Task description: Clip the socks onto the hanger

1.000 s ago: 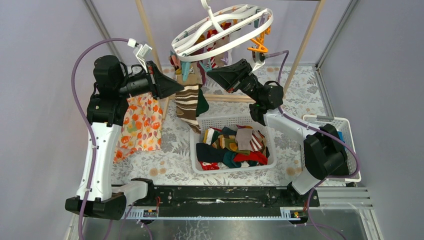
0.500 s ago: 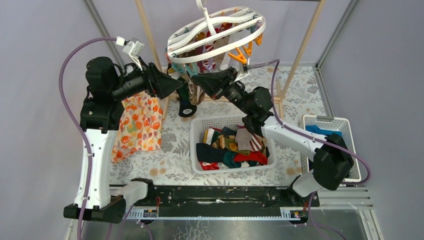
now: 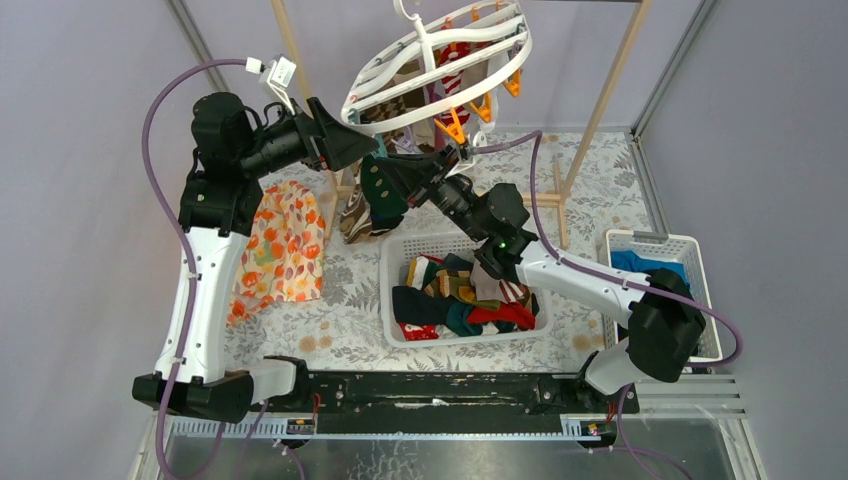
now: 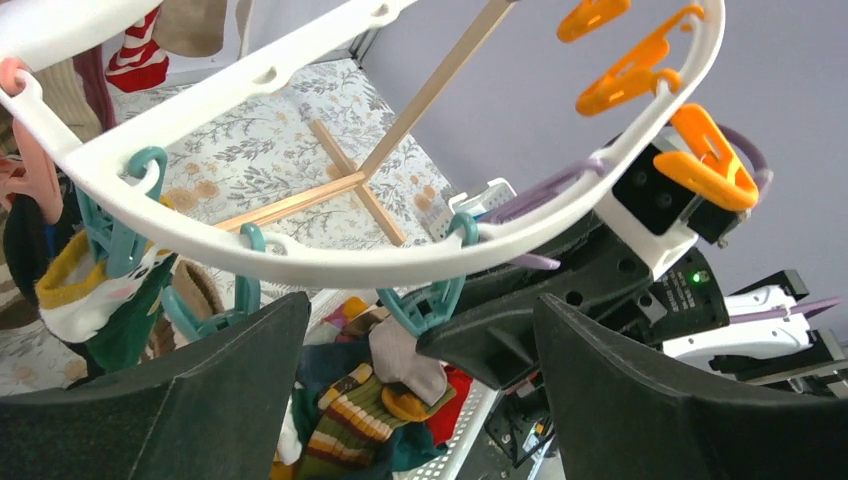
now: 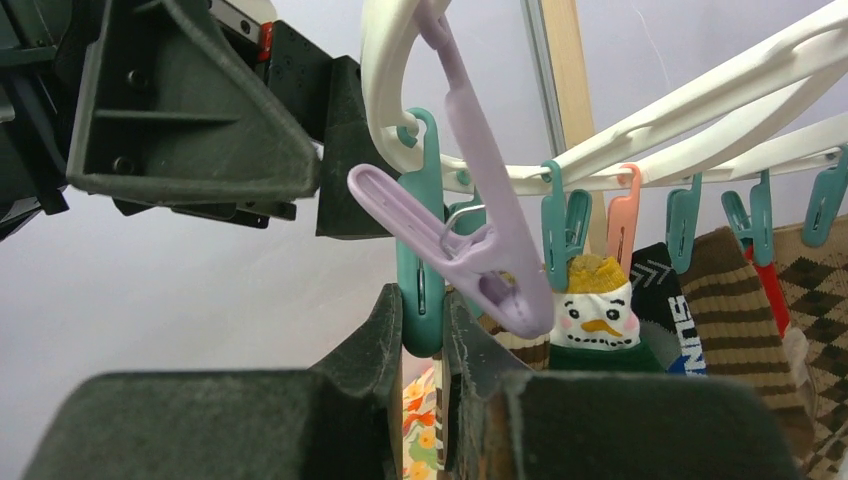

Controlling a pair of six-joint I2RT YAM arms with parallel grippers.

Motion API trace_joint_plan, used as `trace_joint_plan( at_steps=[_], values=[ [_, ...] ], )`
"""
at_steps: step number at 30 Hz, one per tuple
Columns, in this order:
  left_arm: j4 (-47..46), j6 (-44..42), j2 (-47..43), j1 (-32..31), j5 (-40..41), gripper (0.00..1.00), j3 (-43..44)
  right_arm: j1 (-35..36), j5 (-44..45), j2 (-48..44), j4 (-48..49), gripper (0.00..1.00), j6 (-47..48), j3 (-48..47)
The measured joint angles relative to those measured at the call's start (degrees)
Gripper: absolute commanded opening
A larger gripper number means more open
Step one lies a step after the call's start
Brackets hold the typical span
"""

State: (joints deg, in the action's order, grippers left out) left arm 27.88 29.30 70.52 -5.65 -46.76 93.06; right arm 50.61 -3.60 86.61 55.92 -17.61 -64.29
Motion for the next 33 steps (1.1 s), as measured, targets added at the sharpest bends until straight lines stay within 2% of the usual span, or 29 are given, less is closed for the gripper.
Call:
trace_joint_plan(
  at_steps=[9, 16, 20, 28, 31, 33],
  values=[
    [-4.11, 4.52, 1.38, -2.08, 1.38, 0.80, -0.07, 0.52, 1.46, 0.02, 0.07, 0.00, 1.60, -0.15],
    [-5.31, 5.14, 1.51, -3.85, 3.19, 0.78, -2.19, 1.18, 2.56, 0.52, 0.09, 0.00, 1.86, -0.61],
    [-5.29, 5.49, 1.53, -4.28, 4.26, 0.71, -2.64, 1.53, 2.71, 1.05, 0.04, 0.00, 1.97, -1.22],
    [-5.40, 6.54, 1.57, -4.46, 6.67, 0.35, -2.64, 1.79, 3.72, 1.46, -0.13, 0.00, 2.01, -1.70],
    [-5.51, 6.54, 1.60, -4.46, 7.48, 0.23, -2.64, 1.81, 4.11, 1.46, -0.50, 0.07, 1.92, -1.88],
    [-5.60, 6.03, 1.62, -4.46, 8.02, 0.16, -2.64, 1.84, 4.37, 1.46, -0.94, 0.19, 1.73, -2.03]
  ],
)
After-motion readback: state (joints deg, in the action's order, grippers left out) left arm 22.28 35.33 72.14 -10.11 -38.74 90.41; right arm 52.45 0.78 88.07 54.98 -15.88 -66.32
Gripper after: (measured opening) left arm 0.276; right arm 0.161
